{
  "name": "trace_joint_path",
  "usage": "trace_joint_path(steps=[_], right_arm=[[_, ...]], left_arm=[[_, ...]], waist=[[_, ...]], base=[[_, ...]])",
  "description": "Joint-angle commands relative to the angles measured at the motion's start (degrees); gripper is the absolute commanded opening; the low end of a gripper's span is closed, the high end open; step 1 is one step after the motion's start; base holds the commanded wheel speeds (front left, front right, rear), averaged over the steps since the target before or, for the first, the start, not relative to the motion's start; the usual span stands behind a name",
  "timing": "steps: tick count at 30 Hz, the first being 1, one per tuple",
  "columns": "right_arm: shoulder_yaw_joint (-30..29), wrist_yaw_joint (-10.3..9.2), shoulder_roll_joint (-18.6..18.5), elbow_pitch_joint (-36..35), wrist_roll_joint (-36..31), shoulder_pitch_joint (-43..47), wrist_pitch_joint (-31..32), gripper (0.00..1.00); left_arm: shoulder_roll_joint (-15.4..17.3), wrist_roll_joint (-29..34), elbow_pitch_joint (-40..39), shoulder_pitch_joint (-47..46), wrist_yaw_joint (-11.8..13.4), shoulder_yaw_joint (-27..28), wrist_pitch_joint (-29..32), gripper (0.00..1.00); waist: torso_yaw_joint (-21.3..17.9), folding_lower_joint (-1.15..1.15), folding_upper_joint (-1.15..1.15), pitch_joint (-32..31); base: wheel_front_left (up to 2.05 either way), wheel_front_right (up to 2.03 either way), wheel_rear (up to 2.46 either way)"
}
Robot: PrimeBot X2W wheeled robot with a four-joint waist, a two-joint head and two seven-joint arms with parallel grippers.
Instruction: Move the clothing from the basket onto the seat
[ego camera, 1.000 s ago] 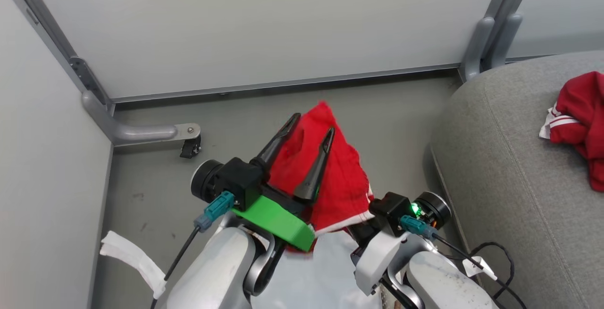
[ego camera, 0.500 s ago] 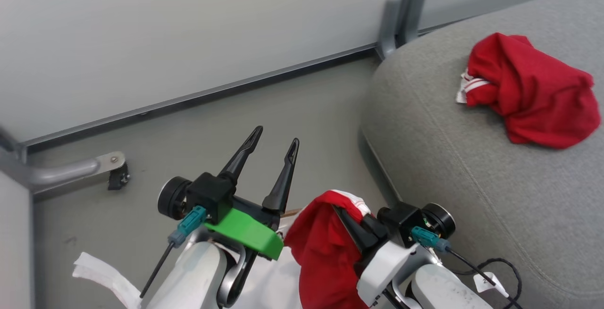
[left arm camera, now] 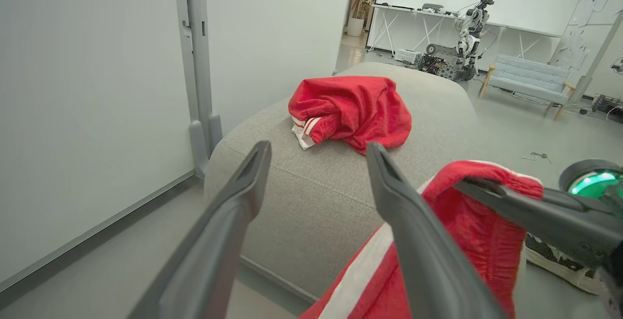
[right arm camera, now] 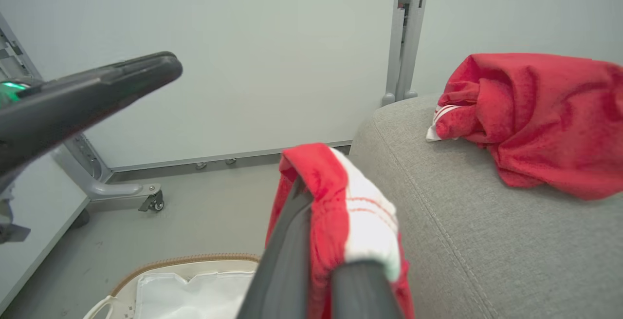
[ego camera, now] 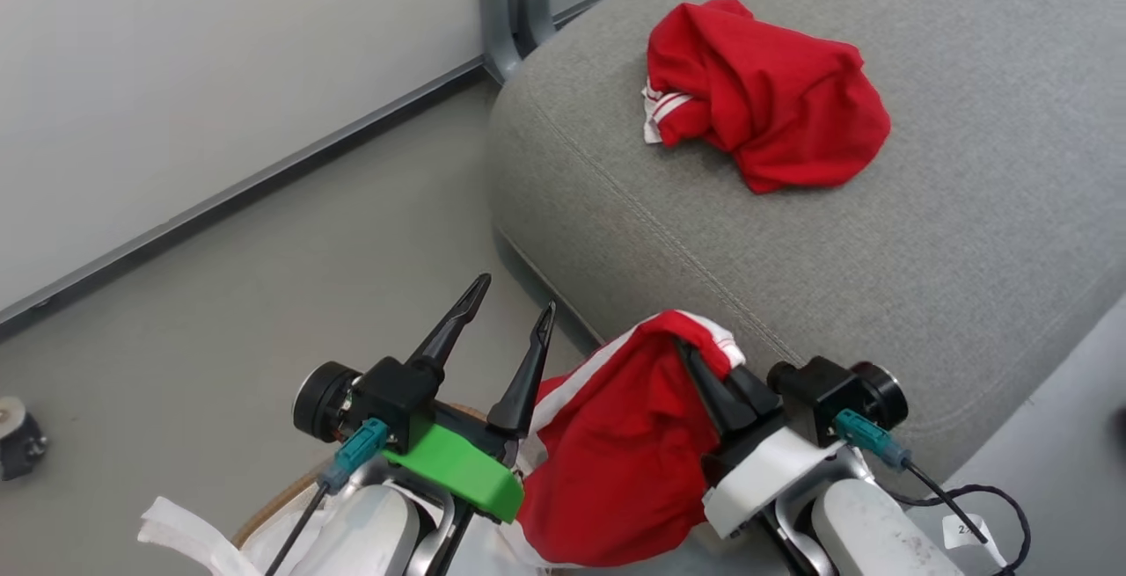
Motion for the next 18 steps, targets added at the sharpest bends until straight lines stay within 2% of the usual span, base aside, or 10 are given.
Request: trace_joint_path(steps=[1,4,8,14,18], right_arm=[[-0.8,-0.06,0.1,-0.8,-1.4,-0.9,-0.1,0.0],[-2.9,-0.06,-0.6,-2.3,-4.3,-3.5,-0.1,0.0],[-4.7,-0.06,-3.8,-5.0,-6.4,-9.2,-0.1,0.0],[-4.9,-0.07,-12.0,-7.9,-7.6,-23.7,-0.1,0.0],[-5.5,-0.07,-18.4,-6.3,-8.4,-36.1,-0.1,0.0]], left_arm=[[0.8,-0.3,0.4,-1.1,-0.2,-0.4,0.0,1.0],[1.6,-0.4,0.6,-1.9,-0.2,-1.8,0.0,1.0],[2.5,-0.3,0.0,-2.5,-0.2,-2.1,0.0,1.0],[4.7,0.3,-1.2,-2.4,-0.2,-1.3,0.0,1.0],[6.2,0.9,-1.9,-2.1,-0.2,-0.1,0.0,1.0]], waist=[[-3.4,0.0,0.0,3.7],[-3.6,0.0,0.0,5.1],[-3.8,0.0,0.0,7.1],[-3.9,0.0,0.0,10.3],[-4.0,0.0,0.0,12.9]], base=[[0.0,0.0,0.0],[0.0,0.0,0.0],[0.0,0.0,0.0],[0.0,0.0,0.0],[0.0,0.0,0.0]])
